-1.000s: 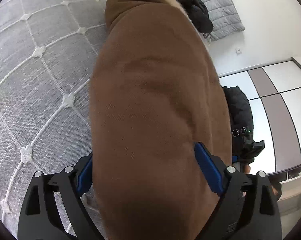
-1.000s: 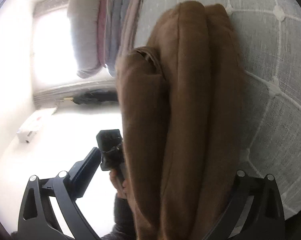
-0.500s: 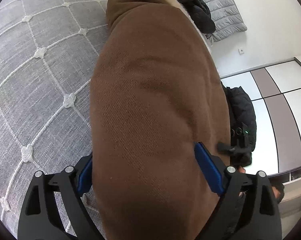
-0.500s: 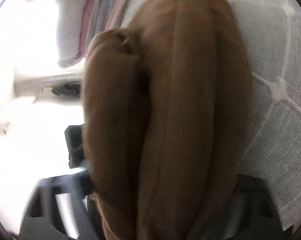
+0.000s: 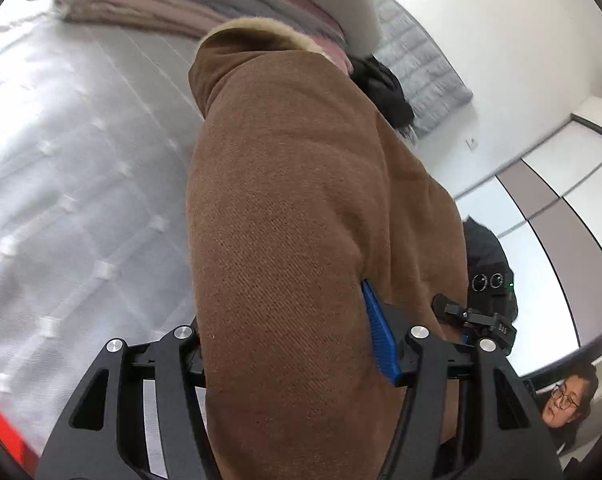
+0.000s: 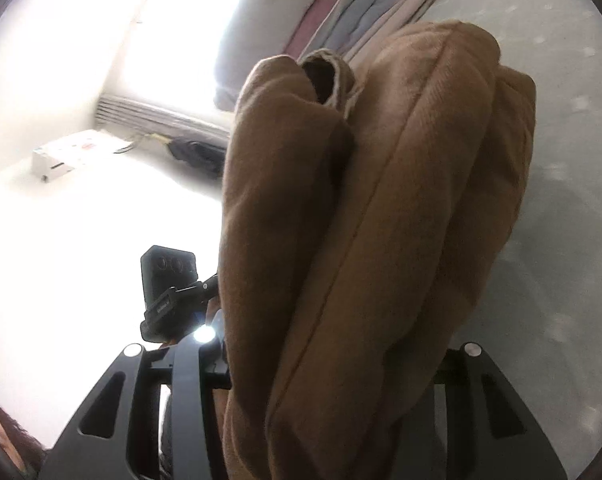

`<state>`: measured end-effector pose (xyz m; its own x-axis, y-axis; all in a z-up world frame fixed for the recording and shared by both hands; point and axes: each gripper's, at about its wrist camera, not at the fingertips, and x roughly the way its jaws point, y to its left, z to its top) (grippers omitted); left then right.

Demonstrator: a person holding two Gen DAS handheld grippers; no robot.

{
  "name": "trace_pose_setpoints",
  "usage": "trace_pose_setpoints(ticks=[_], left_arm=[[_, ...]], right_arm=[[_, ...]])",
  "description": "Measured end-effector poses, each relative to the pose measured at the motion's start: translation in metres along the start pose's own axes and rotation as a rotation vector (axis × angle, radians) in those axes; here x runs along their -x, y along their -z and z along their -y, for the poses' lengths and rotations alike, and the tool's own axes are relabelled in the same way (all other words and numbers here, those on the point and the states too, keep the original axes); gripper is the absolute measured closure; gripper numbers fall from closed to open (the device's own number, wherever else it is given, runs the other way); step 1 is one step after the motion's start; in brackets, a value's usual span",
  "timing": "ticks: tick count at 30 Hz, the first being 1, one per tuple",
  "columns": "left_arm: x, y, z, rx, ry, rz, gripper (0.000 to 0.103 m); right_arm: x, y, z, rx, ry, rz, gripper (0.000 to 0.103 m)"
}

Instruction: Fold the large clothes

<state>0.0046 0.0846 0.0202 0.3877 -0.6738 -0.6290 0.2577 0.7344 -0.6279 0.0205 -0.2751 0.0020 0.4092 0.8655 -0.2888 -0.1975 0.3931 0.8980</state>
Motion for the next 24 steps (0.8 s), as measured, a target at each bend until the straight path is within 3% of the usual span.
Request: trace_pose_setpoints(ticks=[2, 4, 6, 7, 8, 10, 12, 15, 18, 20, 24], left_arm=[[0.016, -0.01, -0.016, 0.006, -0.044, 0.012, 0.046], [0.018, -0.021, -0.043, 0.036, -0.094, -0.021, 0.043], [0.005, -0.025, -0.079, 0.127, -0.132, -0.1, 0.04], [-0.005, -0.024, -0.103, 0.206, -0.138, -0.142, 0.036], [-0.008, -0.023, -0.116, 0.237, -0.12, -0.162, 0.036], [0.002, -0.026, -0.124, 0.255, -0.034, -0.143, 0.036], [0.021, -0.029, -0.132, 0.266, 0.002, -0.083, 0.035], [0.031, -0.031, -0.155, 0.344, 0.05, -0.047, 0.031], [0.022, -0.033, -0.169, 0.365, 0.068, -0.079, 0.029], [0.003, -0.035, -0.17, 0.354, 0.069, -0.132, 0.02], [-0.025, -0.035, -0.16, 0.351, 0.095, -0.157, 0.014]], right_arm=[[-0.034, -0.004, 0.0, -0.019, -0.017, -0.037, 0.055], [-0.067, -0.006, 0.011, -0.076, 0.027, -0.084, 0.049], [-0.098, -0.009, 0.041, -0.174, 0.117, -0.127, 0.04], [-0.107, -0.008, 0.059, -0.238, 0.072, -0.144, 0.035], [-0.103, -0.007, 0.066, -0.273, 0.026, -0.137, 0.035], [-0.093, -0.009, 0.062, -0.281, 0.035, -0.137, 0.035], [-0.094, -0.015, 0.05, -0.237, 0.078, -0.133, 0.025], [-0.118, -0.026, 0.044, -0.217, 0.068, -0.161, 0.008], [-0.145, -0.04, 0.05, -0.187, 0.137, -0.237, 0.006], [-0.157, -0.04, 0.05, -0.166, 0.161, -0.274, 0.006], [-0.16, -0.046, 0.058, -0.177, 0.12, -0.263, 0.006]])
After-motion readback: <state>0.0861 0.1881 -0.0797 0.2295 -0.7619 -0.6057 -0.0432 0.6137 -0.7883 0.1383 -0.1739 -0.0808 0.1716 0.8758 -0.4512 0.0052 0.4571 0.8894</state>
